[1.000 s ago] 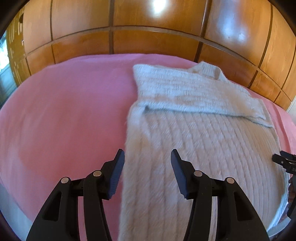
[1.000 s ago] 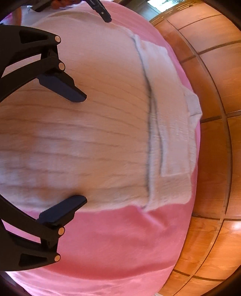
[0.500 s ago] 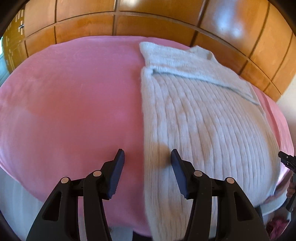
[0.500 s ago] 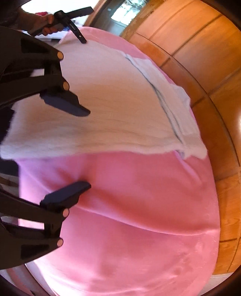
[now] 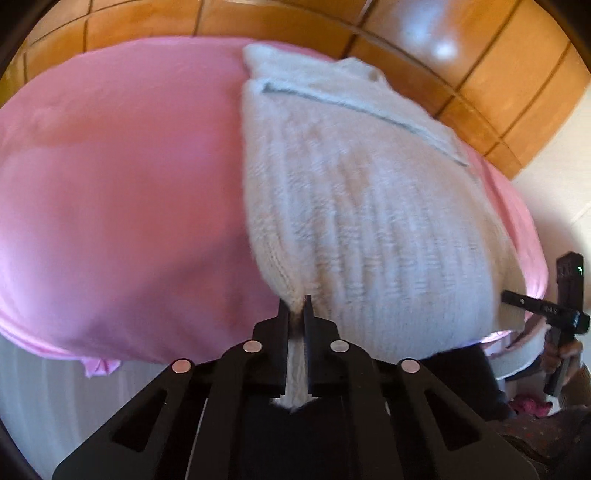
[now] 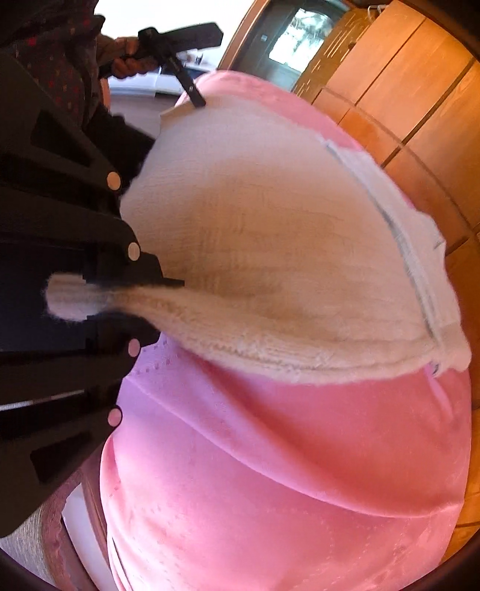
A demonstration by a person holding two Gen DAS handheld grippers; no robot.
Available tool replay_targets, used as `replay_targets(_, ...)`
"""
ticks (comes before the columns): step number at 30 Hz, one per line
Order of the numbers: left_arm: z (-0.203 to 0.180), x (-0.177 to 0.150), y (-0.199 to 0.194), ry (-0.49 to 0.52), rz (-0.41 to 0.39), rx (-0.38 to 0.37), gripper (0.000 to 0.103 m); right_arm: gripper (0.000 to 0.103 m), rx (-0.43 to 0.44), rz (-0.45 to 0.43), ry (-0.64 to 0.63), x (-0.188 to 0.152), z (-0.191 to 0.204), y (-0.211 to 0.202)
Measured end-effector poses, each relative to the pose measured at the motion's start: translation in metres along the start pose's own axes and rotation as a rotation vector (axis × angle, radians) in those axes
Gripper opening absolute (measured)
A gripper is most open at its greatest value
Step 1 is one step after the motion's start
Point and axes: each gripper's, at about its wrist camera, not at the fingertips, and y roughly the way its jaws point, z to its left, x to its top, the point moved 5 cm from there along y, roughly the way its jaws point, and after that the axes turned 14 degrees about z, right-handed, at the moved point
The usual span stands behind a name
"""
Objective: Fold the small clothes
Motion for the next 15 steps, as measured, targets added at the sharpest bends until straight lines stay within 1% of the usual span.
replay_targets(3, -0.002, 0.010, -0.015, -0.004, -0.023, -0.077, 0.004, 0.008, 0.073, -0.047, -0.024, 0.011, 0.015, -0.019)
replay_targets(4, -0.002, 0.018, -0.026, -0.015, -0.042, -0.131, 0.004, 0.008, 0.112, -0.076, -0.025, 0.018, 0.019, -0.028)
replay_targets(6, -0.002, 0.033, -0.042, -0.037, -0.077, -0.207, 0.004, 0.008, 0.164, -0.135, -0.023, 0.035, 0.025, -0.044)
replay_targets(8, 0.000, 0.052, -0.053, -0.047, -0.108, -0.242, 0.004, 0.008, 0.194, -0.181, -0.011, 0.052, 0.025, -0.055)
replay_targets(10, 0.002, 0.072, -0.057, -0.072, -0.131, -0.269, 0.004, 0.008, 0.206, -0.212, 0.013, 0.072, 0.022, -0.058)
replay_targets(11, 0.004, 0.083, -0.057, -0.088, -0.139, -0.274, 0.004, 0.008, 0.200, -0.228, 0.032, 0.087, 0.018, -0.059)
replay_targets(13, 0.007, 0.108, -0.052, -0.112, -0.154, -0.263, 0.004, 0.008, 0.177, -0.239, 0.072, 0.111, 0.007, -0.057)
replay_targets(15, 0.012, 0.136, -0.040, -0.151, -0.152, -0.244, 0.004, 0.008, 0.167, -0.237, 0.120, 0.137, -0.004, -0.050)
